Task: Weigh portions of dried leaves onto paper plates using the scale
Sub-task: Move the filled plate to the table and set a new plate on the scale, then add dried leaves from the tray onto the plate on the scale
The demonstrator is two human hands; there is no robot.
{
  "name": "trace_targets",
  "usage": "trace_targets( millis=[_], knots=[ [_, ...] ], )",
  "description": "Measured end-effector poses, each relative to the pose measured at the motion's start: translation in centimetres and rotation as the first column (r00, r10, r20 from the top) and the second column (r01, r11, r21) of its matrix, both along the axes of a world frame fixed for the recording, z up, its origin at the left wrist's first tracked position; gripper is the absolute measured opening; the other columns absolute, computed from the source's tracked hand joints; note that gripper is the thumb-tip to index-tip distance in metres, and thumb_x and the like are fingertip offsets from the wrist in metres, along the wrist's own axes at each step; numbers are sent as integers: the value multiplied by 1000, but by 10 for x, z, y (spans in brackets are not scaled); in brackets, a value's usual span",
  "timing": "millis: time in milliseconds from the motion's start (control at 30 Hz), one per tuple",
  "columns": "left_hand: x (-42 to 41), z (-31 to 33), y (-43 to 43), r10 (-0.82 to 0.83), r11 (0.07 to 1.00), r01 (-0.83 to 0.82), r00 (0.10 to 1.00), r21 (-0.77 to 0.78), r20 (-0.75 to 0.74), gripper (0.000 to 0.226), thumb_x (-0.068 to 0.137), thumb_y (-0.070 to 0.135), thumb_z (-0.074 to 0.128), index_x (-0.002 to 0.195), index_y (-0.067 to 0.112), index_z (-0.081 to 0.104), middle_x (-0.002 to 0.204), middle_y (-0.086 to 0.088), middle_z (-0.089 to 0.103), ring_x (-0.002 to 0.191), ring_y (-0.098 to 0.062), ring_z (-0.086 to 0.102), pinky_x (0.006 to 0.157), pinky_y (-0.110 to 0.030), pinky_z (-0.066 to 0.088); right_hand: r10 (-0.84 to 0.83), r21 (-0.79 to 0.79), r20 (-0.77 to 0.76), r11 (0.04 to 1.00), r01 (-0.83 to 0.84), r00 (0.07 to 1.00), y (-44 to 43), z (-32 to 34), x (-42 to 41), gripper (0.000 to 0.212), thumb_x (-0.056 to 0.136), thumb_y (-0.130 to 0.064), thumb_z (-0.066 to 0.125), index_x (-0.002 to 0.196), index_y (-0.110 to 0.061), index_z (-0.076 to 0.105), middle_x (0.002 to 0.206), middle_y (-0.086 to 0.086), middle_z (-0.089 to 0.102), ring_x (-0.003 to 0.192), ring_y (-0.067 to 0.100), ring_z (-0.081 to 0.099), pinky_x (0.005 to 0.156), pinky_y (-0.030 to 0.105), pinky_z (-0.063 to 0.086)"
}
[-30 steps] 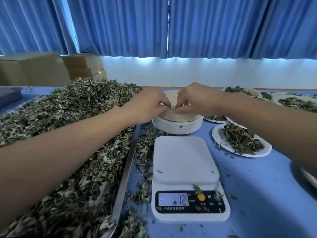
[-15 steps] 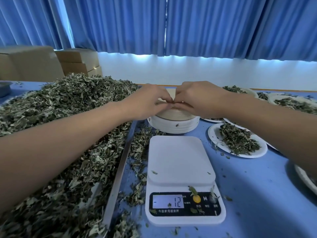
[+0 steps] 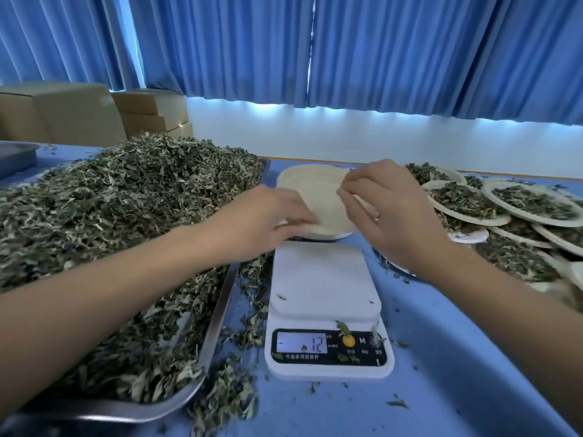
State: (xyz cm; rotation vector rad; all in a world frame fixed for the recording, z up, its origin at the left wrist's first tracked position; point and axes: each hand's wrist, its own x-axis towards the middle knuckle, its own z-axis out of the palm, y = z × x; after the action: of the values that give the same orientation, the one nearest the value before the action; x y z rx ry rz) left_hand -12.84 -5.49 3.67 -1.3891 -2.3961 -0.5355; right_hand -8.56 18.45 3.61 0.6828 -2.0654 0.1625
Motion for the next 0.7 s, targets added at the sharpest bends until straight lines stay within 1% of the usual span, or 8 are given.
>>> trace_targets(
  millis=[100, 200, 267, 367, 467, 533, 600, 700],
  knots=[
    [23, -12, -9, -52, 996, 51, 999, -69, -8, 21, 97, 23, 66, 116, 19, 75, 112, 5, 71, 103, -15, 67, 94, -29, 45, -95, -256, -48, 963, 79, 994, 7, -38, 29, 17, 98, -7, 61, 93, 4, 72, 103, 18, 65, 96, 36, 58, 87, 37, 46],
    [36, -20, -14, -77, 992, 79, 997, -99, 25, 23, 98, 26, 65, 119, 22, 74, 114, 9, 68, 105, -10, 64, 95, -25, 41, -141, -363, 159, 912, 190, 977, 18, -57, 50, 20, 99, -10, 59, 80, -7, 62, 86, 5, 57, 78, 17, 52, 72, 17, 35],
    [42, -23, -17, -83, 992, 93, 991, -91, 105, 23, 98, 26, 65, 120, 24, 73, 115, 12, 66, 105, -8, 62, 96, -36, 48, -162, -423, 270, 866, 268, 949, 25, -60, 56, 32, 100, -14, 58, 69, -14, 49, 68, -1, 49, 62, 17, 44, 57, 22, 30],
    [47, -28, -21, -75, 996, 82, 983, -38, 170, 25, 96, 33, 68, 118, 25, 74, 115, 16, 68, 106, -3, 63, 95, -38, 52, -177, -497, 356, 796, 346, 918, 31, -62, 64, 40, 97, -12, 56, 60, -8, 39, 50, 4, 39, 55, 22, 36, 53, 30, 31],
    [48, -28, -26, -49, 982, 11, 978, 187, 202, 34, 98, 47, 59, 116, 23, 74, 113, 14, 71, 105, -5, 66, 94, -33, 54, -179, -473, 476, 773, 422, 861, 34, -67, 69, 40, 92, -7, 54, 58, -7, 32, 47, 2, 30, 51, 15, 30, 51, 31, 25],
    [39, -26, -31, 73, 940, -123, 984, 320, 164, 39, 103, 46, 47, 110, 19, 75, 106, 7, 72, 100, -9, 66, 90, -37, 54, -166, -474, 522, 759, 446, 836, 35, -68, 71, 42, 91, -7, 54, 57, -11, 29, 47, -2, 27, 49, 13, 28, 50, 33, 25],
    [19, -26, -39, 297, 882, -334, 942, 333, 156, 35, 104, 37, 44, 113, 19, 72, 112, 0, 70, 106, -17, 64, 94, -41, 51, -157, -466, 552, 756, 459, 819, 36, -69, 71, 45, 92, -8, 55, 56, -14, 28, 46, -3, 26, 46, 13, 26, 49, 31, 25],
    [-13, -33, -50, 625, 764, -643, 758, 55, 187, 35, 103, 34, 45, 136, 34, 56, 142, -1, 52, 130, -29, 49, 105, -58, 40, -173, -421, 581, 773, 476, 795, 37, -72, 70, 46, 92, -8, 56, 56, -14, 29, 46, 0, 28, 46, 12, 22, 50, 30, 28]
  ],
)
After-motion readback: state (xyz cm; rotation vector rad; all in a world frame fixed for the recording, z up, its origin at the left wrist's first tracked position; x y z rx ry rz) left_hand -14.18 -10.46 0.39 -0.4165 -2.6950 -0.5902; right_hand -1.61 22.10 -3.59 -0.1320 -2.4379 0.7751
